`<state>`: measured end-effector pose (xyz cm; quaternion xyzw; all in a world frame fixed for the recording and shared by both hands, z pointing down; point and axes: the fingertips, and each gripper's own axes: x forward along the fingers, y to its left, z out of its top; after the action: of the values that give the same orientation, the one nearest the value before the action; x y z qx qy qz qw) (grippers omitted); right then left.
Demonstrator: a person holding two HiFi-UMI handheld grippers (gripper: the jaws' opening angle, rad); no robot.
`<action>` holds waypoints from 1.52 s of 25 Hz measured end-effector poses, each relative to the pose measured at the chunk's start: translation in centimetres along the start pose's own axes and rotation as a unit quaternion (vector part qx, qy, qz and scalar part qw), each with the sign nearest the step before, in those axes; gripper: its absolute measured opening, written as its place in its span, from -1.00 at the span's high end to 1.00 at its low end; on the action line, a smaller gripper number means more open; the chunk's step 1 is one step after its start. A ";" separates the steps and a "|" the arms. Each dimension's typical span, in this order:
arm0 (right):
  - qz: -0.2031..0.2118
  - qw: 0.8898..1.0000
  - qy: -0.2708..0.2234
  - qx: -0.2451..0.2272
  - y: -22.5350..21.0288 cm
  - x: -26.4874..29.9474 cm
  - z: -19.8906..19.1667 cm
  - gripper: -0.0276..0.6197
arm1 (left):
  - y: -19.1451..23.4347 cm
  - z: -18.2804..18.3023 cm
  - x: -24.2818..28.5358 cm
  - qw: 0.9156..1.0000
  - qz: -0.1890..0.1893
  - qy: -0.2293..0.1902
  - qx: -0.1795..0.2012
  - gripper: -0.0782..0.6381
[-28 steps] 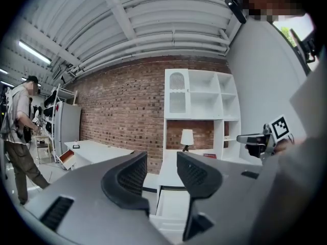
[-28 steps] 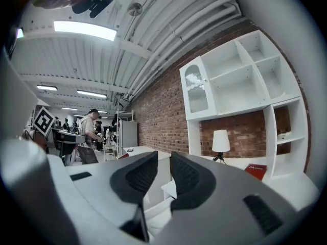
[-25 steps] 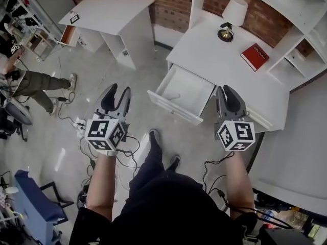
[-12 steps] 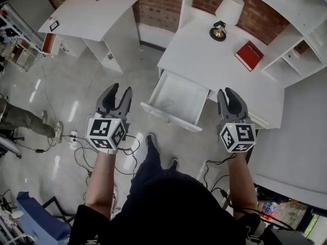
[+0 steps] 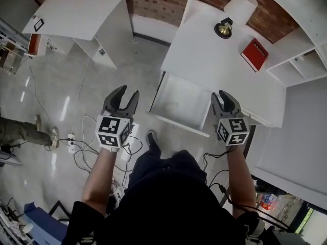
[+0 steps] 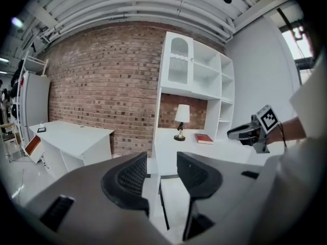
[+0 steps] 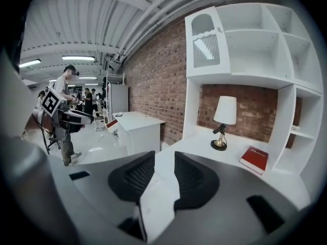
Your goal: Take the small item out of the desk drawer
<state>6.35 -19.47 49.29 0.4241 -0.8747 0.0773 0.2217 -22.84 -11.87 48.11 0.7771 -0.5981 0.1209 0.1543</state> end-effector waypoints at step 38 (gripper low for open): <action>0.327 0.853 0.291 -0.284 10.7 22.9 -35.4 0.33 | -0.2 -17.2 5.5 0.978 0.070 0.189 -0.055 0.31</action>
<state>-2.97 -17.53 91.77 -0.0097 -0.8423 0.0134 0.5388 -21.32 -10.16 66.07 0.6870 -0.6166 0.2424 0.2984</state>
